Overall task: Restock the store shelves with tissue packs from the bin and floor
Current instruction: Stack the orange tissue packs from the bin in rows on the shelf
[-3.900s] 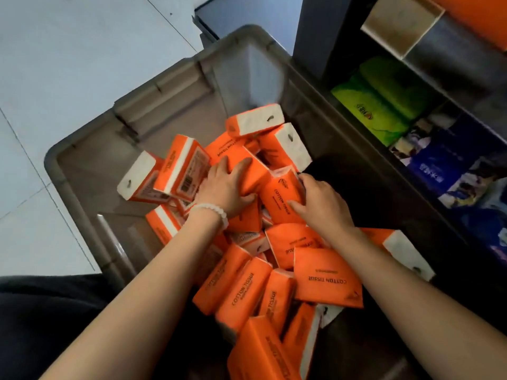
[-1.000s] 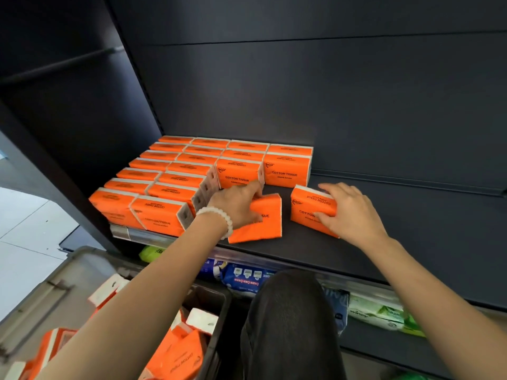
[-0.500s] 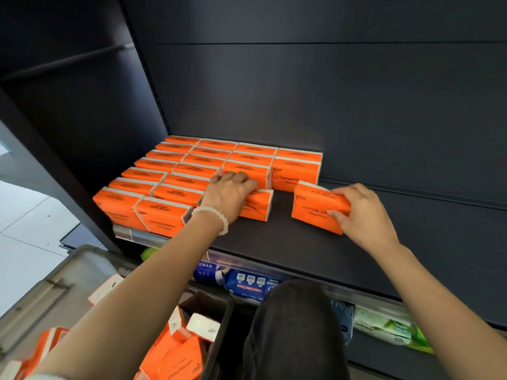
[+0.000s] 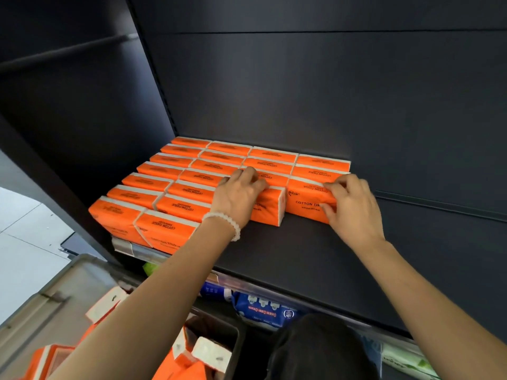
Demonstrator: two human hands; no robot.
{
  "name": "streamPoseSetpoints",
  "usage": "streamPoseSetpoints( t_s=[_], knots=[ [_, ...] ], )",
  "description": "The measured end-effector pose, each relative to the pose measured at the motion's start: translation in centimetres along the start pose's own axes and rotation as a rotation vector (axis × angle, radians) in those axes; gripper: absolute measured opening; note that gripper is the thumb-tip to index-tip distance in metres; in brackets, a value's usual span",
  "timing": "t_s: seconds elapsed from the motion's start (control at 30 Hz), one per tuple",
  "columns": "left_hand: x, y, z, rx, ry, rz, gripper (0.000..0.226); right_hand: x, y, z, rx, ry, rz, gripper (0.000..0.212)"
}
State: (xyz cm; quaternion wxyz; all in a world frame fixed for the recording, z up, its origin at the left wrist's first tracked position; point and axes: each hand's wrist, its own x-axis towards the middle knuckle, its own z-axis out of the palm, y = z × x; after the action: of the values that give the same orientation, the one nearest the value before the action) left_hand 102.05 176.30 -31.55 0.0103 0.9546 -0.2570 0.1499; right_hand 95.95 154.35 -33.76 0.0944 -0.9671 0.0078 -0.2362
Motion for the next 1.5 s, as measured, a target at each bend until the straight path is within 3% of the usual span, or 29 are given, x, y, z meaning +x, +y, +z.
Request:
streamPoseSetpoints(
  t_s=[0.17, 0.3, 0.6, 0.77, 0.87, 1.3, 1.5],
  knots=[
    [0.1, -0.6, 0.5, -0.019, 0.053, 0.066, 0.038, -0.1, 0.1, 0.8, -0.093, 0.108, -0.05, 0.048],
    [-0.1, -0.6, 0.7, -0.016, 0.054, 0.042, 0.036, -0.4, 0.0, 1.1, -0.109, 0.103, -0.086, 0.046],
    [-2.2, 0.0, -0.9, 0.122, -0.137, 0.045, 0.057, -0.8, -1.7, -1.4, -0.151, -0.174, -0.009, 0.054],
    [-7.3, 0.6, -2.7, 0.095, 0.049, 0.077, 0.035, -3.5, -5.1, -3.1, -0.069, -0.046, -0.098, 0.031],
    [-11.5, 0.5, -2.6, 0.095, 0.123, 0.071, 0.027, -5.8, -8.1, -3.5, -0.036, -0.013, -0.177, 0.028],
    [-32.0, -4.4, -1.1, 0.019, 0.048, -0.307, 0.036, -15.6, -19.3, 1.0, 0.109, -0.138, -0.435, 0.028],
    [-40.4, -6.9, 1.0, -0.07, -0.042, -0.612, 0.038, -18.0, -23.6, 5.0, 0.13, -0.362, -0.476, 0.034]
  ],
)
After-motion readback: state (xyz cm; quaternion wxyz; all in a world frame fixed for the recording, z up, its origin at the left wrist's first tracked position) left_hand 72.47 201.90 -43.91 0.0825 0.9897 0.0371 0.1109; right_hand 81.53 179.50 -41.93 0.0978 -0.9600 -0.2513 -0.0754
